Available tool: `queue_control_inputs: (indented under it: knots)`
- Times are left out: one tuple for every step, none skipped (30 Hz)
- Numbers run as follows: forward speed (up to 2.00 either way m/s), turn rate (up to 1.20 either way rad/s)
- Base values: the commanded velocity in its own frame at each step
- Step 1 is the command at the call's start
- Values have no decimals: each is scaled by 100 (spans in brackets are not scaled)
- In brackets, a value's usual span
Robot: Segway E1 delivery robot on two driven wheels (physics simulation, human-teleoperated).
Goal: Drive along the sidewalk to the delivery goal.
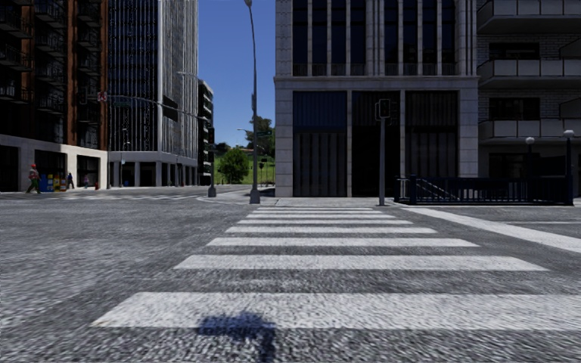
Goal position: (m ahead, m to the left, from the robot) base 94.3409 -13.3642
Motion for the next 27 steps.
queue_control_inputs:
  knots:
    - [200, 0]
    - [200, 0]
    - [200, 0]
    - [200, 0]
    - [200, 0]
    - [200, 0]
    - [200, 0]
    - [200, 0]
    - [200, 0]
    - [200, 0]
    - [200, 0]
    - [200, 0]
    - [200, 0]
    - [200, 0]
    - [200, 0]
    - [200, 0]
    - [200, 0]
    - [200, 0]
    - [200, 0]
    - [200, 0]
    - [200, 0]
    - [200, 0]
    - [200, 0]
    - [200, 0]
    - [200, 0]
    - [200, 0]
    - [200, 0]
